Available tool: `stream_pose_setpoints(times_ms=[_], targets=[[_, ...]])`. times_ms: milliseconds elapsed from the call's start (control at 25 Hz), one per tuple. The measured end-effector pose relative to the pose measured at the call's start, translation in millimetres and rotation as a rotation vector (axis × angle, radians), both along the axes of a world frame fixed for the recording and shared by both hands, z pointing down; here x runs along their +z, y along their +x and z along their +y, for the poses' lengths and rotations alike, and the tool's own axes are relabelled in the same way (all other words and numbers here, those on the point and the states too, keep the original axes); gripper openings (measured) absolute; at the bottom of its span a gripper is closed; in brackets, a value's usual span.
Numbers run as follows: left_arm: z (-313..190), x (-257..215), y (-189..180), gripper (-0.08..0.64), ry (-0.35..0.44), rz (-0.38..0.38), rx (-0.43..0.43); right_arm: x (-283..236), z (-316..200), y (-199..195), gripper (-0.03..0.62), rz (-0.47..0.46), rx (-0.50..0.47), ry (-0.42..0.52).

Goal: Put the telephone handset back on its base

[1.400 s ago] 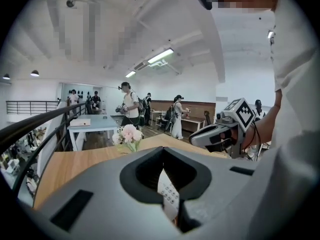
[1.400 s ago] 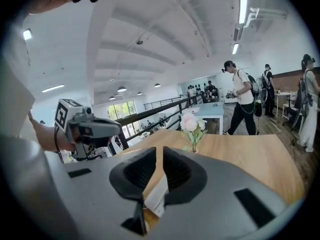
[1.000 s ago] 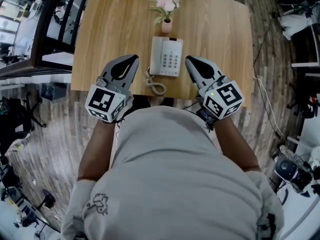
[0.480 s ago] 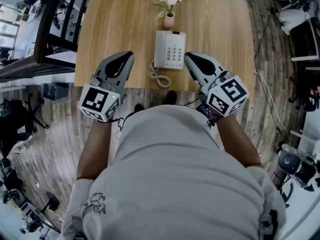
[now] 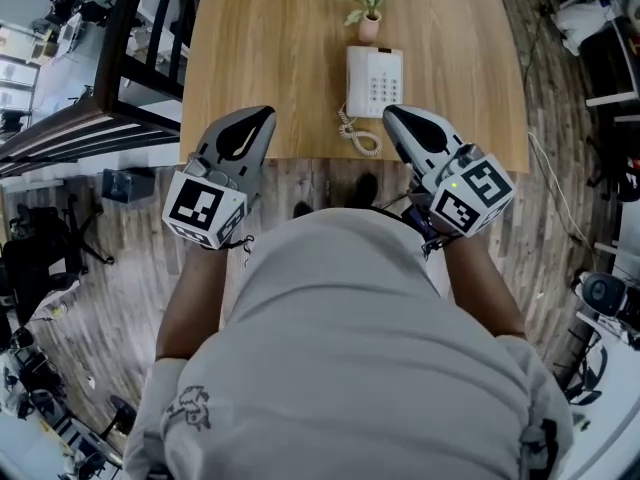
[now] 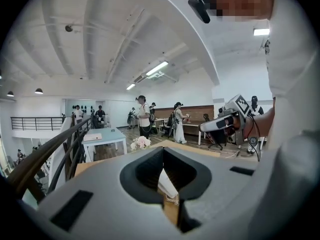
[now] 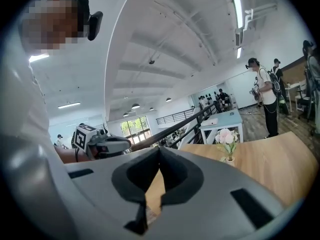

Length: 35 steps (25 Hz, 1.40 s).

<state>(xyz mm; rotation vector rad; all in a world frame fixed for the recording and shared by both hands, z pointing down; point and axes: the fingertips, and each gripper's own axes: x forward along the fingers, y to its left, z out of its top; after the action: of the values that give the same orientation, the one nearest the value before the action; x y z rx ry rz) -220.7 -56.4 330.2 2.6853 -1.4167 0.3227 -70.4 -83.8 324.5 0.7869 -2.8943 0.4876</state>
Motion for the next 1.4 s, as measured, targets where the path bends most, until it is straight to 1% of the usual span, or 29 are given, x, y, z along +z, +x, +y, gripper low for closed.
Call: stream_pose_setpoints(times_ms=[120,320,440,600,840,1000,1120,1400], targets=[[20.5,3.3,-17.5,0.006,-0.005,0.000,0.028,3.6,23.5,-13.7,0.006,-0.002,0.040,-0.004],[45.5,10.9,-38.6,0.006,-0.018,0.018,0.066,14.6,55.6,-29.2,0.006,0.000,0.097,-0.038],[54.0,12.5,-39.5,0.006,-0.023,0.037,0.087,15.0,69.1,-26.8,0.006,0.016,0.126,-0.045],[61.5,12.1,-31.3,0.006,-0.023,0.057,0.108,12.1,79.5,-16.0,0.006,0.035,0.156,-0.045],[75.1,11.6,-7.9,0.006,-0.028,0.061,0.119,13.3,90.1,5.8,0.006,0.037,0.164,-0.049],[84.0,11.4,10.9,0.006,-0.025,0.062,0.096,13.8,99.5,26.1,0.006,0.043,0.150,-0.038],[92.6,9.1,32.4,0.006,-0.023,0.075,0.077,13.3,109.1,47.2,0.006,0.054,0.134,-0.031],[115.1,6.8,90.8,0.006,-0.012,0.066,0.051,13.0,130.2,97.4,0.006,0.070,0.083,-0.004]])
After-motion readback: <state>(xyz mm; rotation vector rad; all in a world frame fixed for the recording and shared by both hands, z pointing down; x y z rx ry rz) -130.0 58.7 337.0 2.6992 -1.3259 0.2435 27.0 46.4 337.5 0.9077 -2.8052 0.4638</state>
